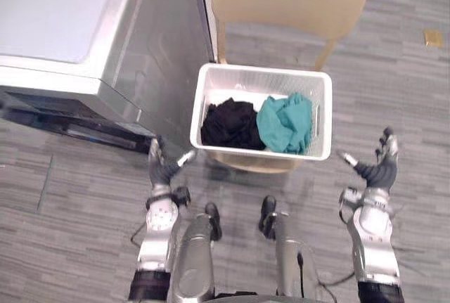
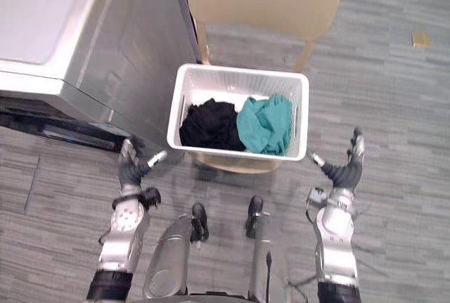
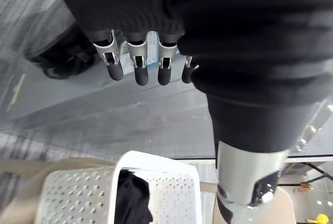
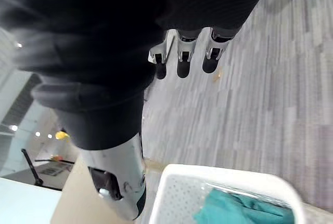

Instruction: Pick up the laundry basket with both hands and put the clothes into the washing machine.

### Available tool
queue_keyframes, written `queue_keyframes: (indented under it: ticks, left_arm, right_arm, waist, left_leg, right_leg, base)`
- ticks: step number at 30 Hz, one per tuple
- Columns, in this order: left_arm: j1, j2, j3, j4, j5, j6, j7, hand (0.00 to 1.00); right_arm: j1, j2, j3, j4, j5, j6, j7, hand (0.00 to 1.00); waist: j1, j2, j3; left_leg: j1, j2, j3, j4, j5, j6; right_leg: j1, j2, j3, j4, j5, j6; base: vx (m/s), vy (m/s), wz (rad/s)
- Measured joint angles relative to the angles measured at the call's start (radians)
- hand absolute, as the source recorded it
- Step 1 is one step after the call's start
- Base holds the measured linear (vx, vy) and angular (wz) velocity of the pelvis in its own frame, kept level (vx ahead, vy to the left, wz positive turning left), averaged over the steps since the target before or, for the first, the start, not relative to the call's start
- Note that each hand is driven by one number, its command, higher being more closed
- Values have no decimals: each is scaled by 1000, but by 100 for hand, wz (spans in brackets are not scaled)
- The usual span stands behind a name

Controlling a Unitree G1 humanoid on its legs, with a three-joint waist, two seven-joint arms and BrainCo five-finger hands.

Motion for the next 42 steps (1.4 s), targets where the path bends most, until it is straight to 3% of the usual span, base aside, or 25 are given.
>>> queue_keyframes:
  ticks: [5,11,15,20,24,25,26,27,28,29,31,32,33,34,36,38,40,41,42]
  left_arm:
    - [95,3,-9,257,-26,7,-97,0]
    - [89,27,78,581,-8,25,-111,0]
    - [92,47,148,694,29,29,-110,0]
    - [93,49,188,751,49,30,-110,0]
    - [79,33,189,746,57,28,-109,0]
    - [68,21,189,741,57,28,-108,0]
    - [52,8,190,736,57,28,-105,0]
    - [44,-1,190,736,56,28,-104,0]
    - [32,-9,188,737,56,28,-103,0]
    - [30,-9,186,741,56,29,-101,0]
    - [29,-8,185,746,56,27,-90,0]
    - [29,-5,185,752,56,27,-83,0]
    - [25,-4,185,756,56,27,-81,0]
    - [11,11,182,781,57,28,-74,0]
    - [2,46,168,795,66,28,-66,0]
    - [-3,63,143,805,73,27,-68,0]
    - [4,75,139,805,88,27,-69,0]
    - [28,75,139,806,88,27,-68,0]
    - [36,75,138,806,89,27,-69,0]
  right_arm:
    - [76,30,0,230,-18,14,74,0]
    - [71,38,-7,582,-16,27,128,0]
    - [51,37,-42,757,15,29,141,0]
    - [45,40,-63,840,84,28,158,0]
    - [28,63,-76,867,108,27,156,0]
    - [24,69,-74,867,111,27,156,0]
    - [12,76,-74,868,112,27,154,0]
    - [7,83,-74,868,113,27,154,0]
    - [-18,80,-75,869,115,28,152,0]
    - [-33,78,-72,876,114,27,151,0]
    - [-37,71,-75,874,113,26,148,0]
    - [-37,57,-75,880,112,26,145,0]
    - [-38,50,-75,884,111,26,145,0]
    - [-47,40,-83,911,111,28,143,0]
    - [-52,60,-83,938,111,39,146,0]
    - [-42,59,-99,963,112,42,149,0]
    - [-48,59,-94,993,113,51,155,0]
    - [-62,58,-88,991,113,60,156,0]
    - [-69,58,-80,991,113,64,156,0]
  waist:
    - [0,3,-85]
    - [-3,12,-151]
    - [-4,21,-177]
    - [-4,17,-194]
    - [-5,8,-192]
    - [-5,4,-189]
    - [-9,-8,-182]
    - [-11,0,-182]
    - [-7,10,-169]
    - [-6,-1,-164]
    - [-8,-10,-159]
    - [-22,0,-162]
    - [-28,11,-163]
    - [-30,18,-165]
    - [-33,-20,-180]
    - [-48,-18,-180]
    - [-51,-27,-175]
    - [-50,-7,-168]
    - [-53,5,-166]
  left_leg:
    - [141,-26,-10,-110,22,-18]
    - [265,-41,-35,-224,54,-33]
    - [329,-51,-49,-302,85,-39]
    - [354,-60,-75,-339,107,-40]
    - [296,-85,-129,-339,151,-46]
    - [253,-92,-134,-318,171,-62]
    - [207,-77,-73,-305,172,-63]
    - [189,-53,-5,-282,161,-47]
    - [175,6,123,-231,138,-18]
    - [178,48,193,-171,122,6]
    - [181,98,222,-96,116,14]
    - [198,162,251,-73,114,14]
    - [201,179,267,-86,103,-1]
    - [199,144,285,-119,76,-37]
    - [201,29,251,-226,111,-13]
    - [208,-46,212,-246,106,13]
    - [239,-107,195,-245,76,43]
    - [261,-119,182,-246,64,51]
    - [269,-118,173,-250,60,57]
  right_leg:
    - [123,-8,-21,-49,-17,11]
    - [248,-5,-55,-128,-19,17]
    - [314,0,-77,-193,-4,27]
    - [363,6,-101,-247,17,32]
    - [356,-23,-175,-235,14,33]
    - [344,-46,-216,-220,8,30]
    - [330,-72,-274,-216,5,25]
    - [323,-77,-300,-209,4,23]
    - [322,-91,-338,-185,2,20]
    - [326,-124,-371,-159,2,20]
    - [347,-167,-412,-146,8,34]
    - [369,-196,-451,-151,16,74]
    - [376,-203,-467,-152,22,90]
    - [379,-225,-482,-163,37,118]
    - [391,-259,-483,-245,52,142]
    - [422,-306,-481,-250,53,143]
    - [430,-376,-441,-157,90,112]
    - [384,-411,-401,-36,113,-14]
    - [342,-407,-346,40,107,-85]
  base:
    - [131,-25,13]
    - [108,-14,13]
    - [72,4,13]
    - [51,18,13]
    - [-36,-7,63]
    - [-89,-2,116]
    - [-134,27,124]
    - [-109,60,118]
    - [-83,77,101]
    - [-24,71,98]
    - [-13,126,86]
    - [-39,230,87]
    - [-67,371,100]
    - [-61,368,73]
    - [-35,389,72]
    - [25,311,100]
    - [60,259,62]
    - [65,209,9]
    - [96,199,14]
